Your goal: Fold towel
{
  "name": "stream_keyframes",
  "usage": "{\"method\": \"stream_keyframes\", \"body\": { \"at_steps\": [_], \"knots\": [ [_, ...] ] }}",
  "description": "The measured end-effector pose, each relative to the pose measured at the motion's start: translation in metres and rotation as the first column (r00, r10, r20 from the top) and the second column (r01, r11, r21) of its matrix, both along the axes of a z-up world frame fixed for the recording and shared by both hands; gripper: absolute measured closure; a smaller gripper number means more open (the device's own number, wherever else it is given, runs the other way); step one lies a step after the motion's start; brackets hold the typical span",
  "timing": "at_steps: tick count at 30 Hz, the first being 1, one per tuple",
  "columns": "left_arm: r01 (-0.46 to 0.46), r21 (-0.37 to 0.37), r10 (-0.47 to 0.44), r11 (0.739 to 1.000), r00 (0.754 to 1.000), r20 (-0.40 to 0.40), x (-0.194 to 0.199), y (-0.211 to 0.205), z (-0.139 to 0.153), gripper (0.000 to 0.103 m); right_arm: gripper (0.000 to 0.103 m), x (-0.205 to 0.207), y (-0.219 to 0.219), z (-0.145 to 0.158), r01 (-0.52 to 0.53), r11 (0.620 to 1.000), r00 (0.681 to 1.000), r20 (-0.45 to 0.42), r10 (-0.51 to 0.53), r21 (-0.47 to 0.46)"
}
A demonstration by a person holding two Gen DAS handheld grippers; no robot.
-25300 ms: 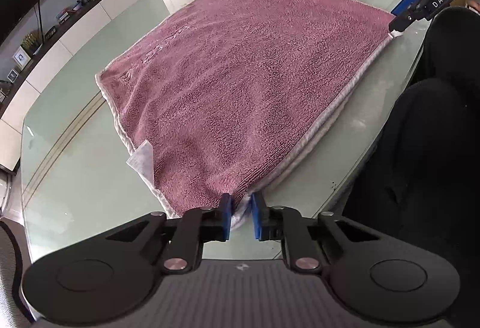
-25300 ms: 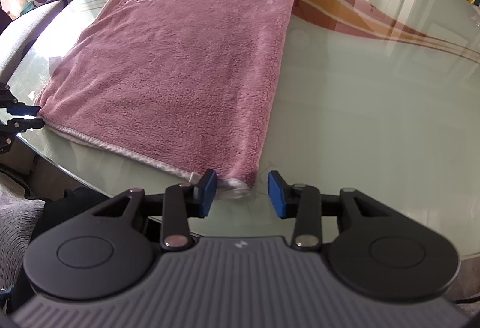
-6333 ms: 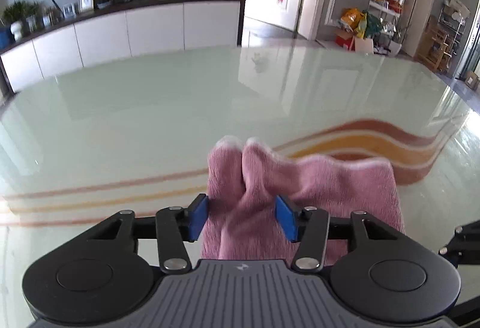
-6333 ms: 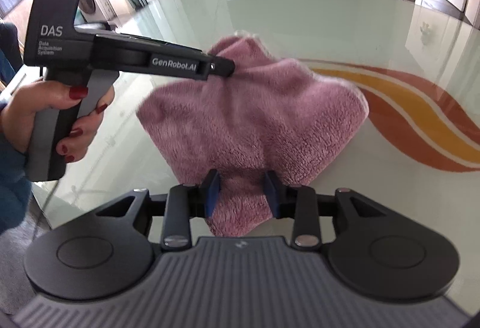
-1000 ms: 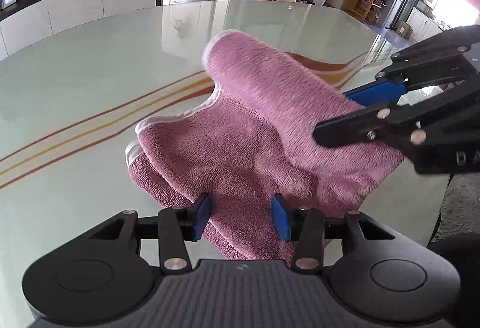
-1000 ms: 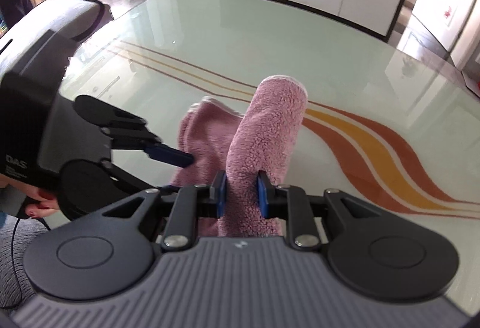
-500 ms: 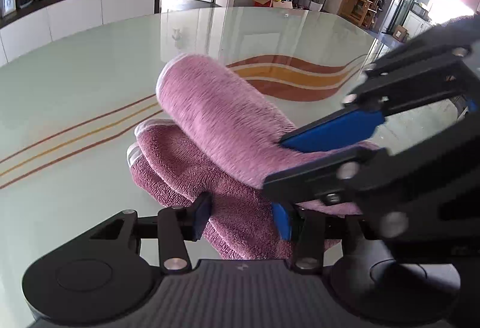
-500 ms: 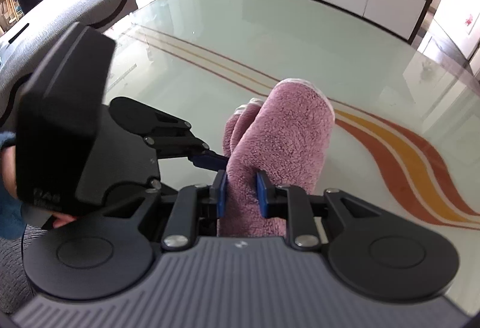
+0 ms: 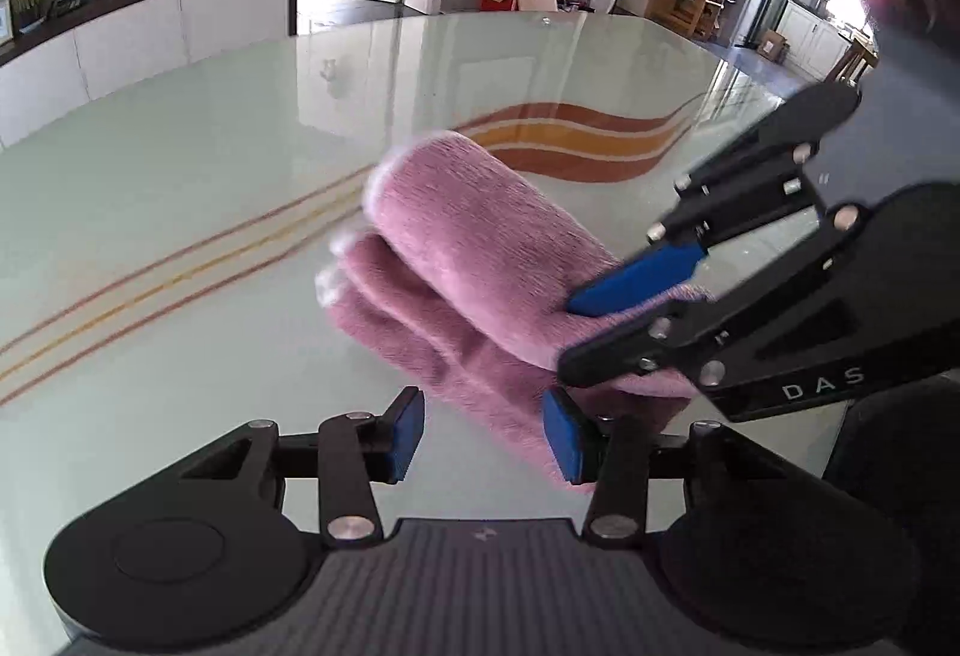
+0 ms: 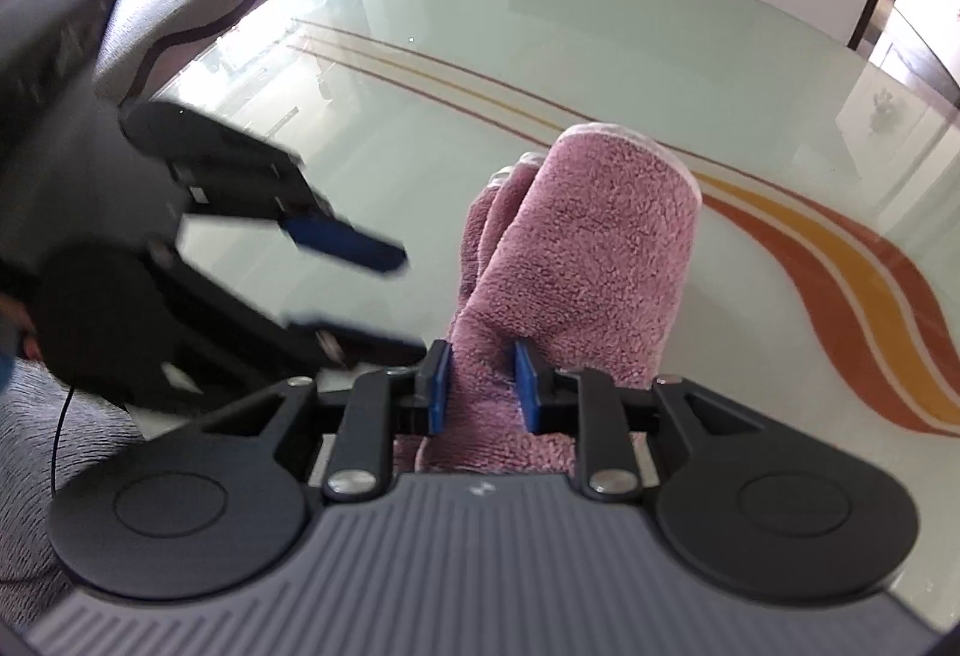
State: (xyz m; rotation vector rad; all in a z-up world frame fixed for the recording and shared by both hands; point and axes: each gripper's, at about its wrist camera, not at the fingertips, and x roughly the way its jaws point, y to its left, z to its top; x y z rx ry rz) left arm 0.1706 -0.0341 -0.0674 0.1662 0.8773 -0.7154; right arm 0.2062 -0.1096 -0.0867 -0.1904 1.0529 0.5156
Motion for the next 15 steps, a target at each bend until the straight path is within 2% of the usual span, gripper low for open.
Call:
{"method": "stream_keyframes", "body": {
  "at_steps": [4,8,15],
  "knots": [
    [-0.038,-0.047,0.038,0.998,0.999,0.007,0.007,0.008,0.015,0.056,0.078,-0.002,0.0,-0.002,0.0,1.0,1.0,0.006,0.0,0.01],
    [-0.012,-0.096,0.014,0.995,1.0,0.019,0.019,-0.017,0.029,0.056,0.078,-0.007,-0.004,-0.002,0.011,0.999,1.0,0.025,-0.012,0.034],
    [0.037,-0.056,-0.039,0.998,0.999,-0.023,0.038,-0.063,0.024,0.056,0.077,-0.012,-0.01,-0.005,0.035,0.996,0.998,0.041,-0.038,0.077]
  ]
}}
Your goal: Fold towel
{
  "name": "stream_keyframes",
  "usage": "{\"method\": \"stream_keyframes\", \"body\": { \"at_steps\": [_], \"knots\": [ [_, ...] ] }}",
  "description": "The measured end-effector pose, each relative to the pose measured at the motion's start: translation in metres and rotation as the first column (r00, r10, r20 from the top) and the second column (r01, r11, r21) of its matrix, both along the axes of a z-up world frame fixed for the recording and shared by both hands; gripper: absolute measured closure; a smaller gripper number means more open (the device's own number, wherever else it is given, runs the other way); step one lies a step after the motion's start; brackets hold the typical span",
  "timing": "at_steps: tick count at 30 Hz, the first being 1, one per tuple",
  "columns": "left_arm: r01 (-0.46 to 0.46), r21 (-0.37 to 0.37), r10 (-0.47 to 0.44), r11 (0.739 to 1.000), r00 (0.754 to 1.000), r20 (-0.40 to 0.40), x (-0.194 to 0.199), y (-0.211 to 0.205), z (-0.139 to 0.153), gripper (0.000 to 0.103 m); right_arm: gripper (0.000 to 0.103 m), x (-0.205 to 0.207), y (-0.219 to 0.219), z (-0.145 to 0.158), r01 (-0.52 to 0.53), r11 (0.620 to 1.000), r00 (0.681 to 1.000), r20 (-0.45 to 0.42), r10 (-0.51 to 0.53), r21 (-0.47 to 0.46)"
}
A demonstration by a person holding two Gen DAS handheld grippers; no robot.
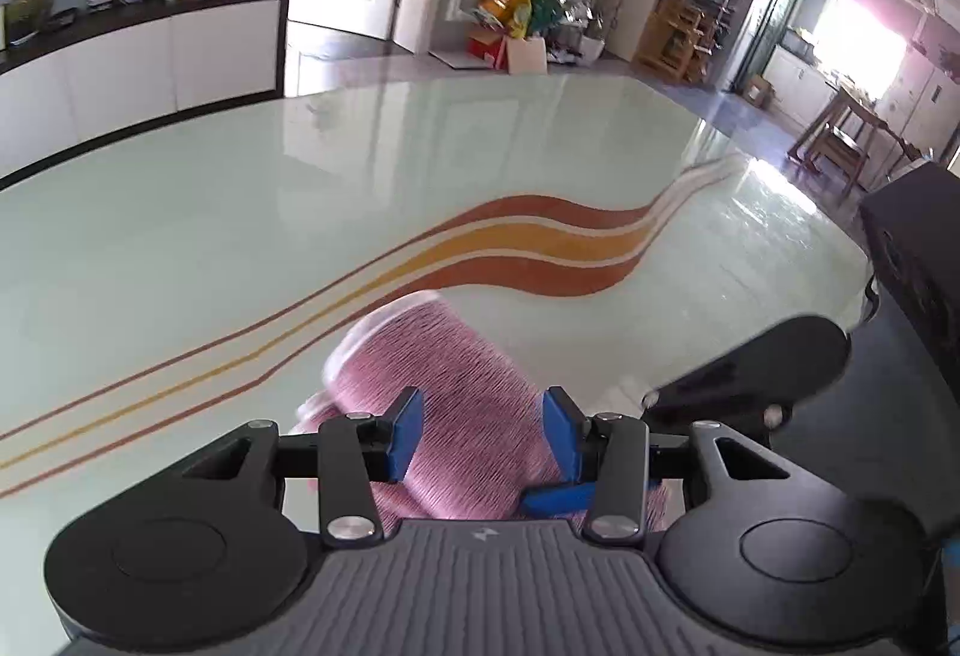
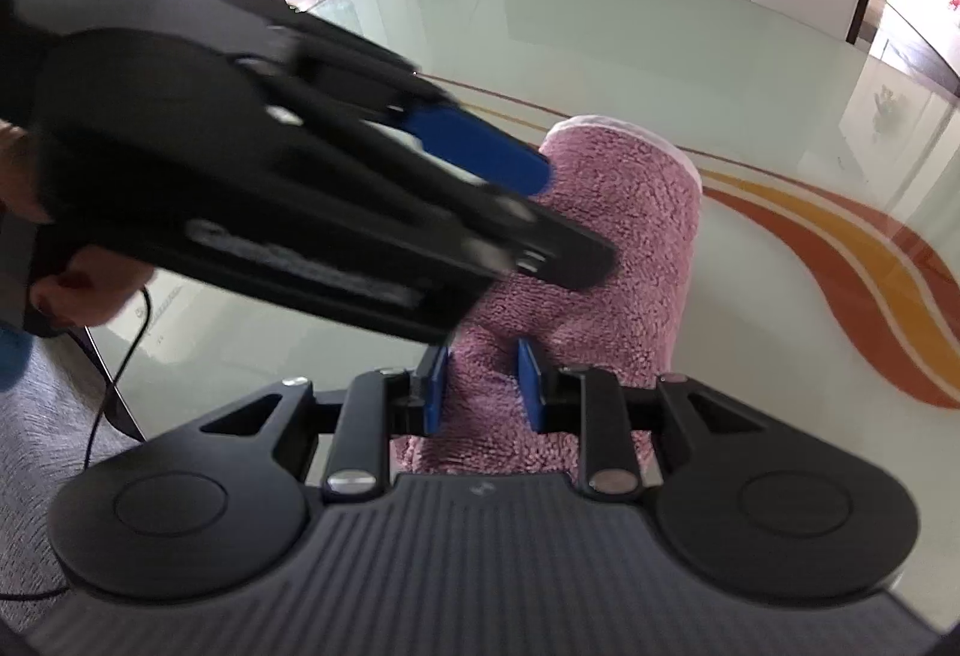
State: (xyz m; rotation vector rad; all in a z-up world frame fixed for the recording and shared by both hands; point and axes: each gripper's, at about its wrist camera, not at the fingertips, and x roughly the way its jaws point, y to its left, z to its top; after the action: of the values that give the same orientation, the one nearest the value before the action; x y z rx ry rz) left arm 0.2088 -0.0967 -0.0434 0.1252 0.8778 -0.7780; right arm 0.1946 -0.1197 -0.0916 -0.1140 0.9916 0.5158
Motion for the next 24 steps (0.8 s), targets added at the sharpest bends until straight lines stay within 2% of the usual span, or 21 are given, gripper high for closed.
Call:
{"method": "stream_keyframes", "body": {
  "at_steps": [2,4,7,11,15,16,24],
  "knots": [
    [-0.016,0.057,0.017,0.998,1.0,-0.02,0.012,-0.006,-0.008,0.061,0.077,0.0,0.0,0.001,-0.004,1.0,1.0,0.005,0.004,-0.001],
    [-0.034,0.068,0.036,0.997,0.999,-0.037,0.016,-0.006,-0.012,0.061,0.075,0.0,0.001,0.001,-0.005,1.0,1.0,0.01,0.005,0.0],
    [-0.069,0.036,0.072,0.997,0.995,-0.076,0.021,-0.001,-0.016,0.061,0.075,-0.002,0.002,0.002,-0.009,1.0,1.0,0.023,0.009,-0.006],
    [-0.08,0.035,0.083,0.996,0.993,-0.086,0.024,0.003,-0.019,0.06,0.076,-0.011,0.0,0.009,-0.016,1.0,0.998,0.068,0.015,0.008],
    [-0.083,0.043,0.087,0.996,0.993,-0.08,0.025,0.001,-0.022,0.061,0.08,-0.02,-0.023,0.025,0.017,0.995,0.998,0.063,-0.023,0.093],
    [-0.083,0.045,0.086,0.996,0.993,-0.078,0.025,0.001,-0.021,0.061,0.083,-0.022,-0.026,0.027,0.025,0.995,0.998,0.063,-0.031,0.095],
    [-0.086,0.057,0.09,0.995,0.994,-0.07,0.025,-0.004,-0.022,0.06,0.083,-0.036,-0.026,0.029,0.039,0.995,0.998,0.045,-0.043,0.095]
  ]
}}
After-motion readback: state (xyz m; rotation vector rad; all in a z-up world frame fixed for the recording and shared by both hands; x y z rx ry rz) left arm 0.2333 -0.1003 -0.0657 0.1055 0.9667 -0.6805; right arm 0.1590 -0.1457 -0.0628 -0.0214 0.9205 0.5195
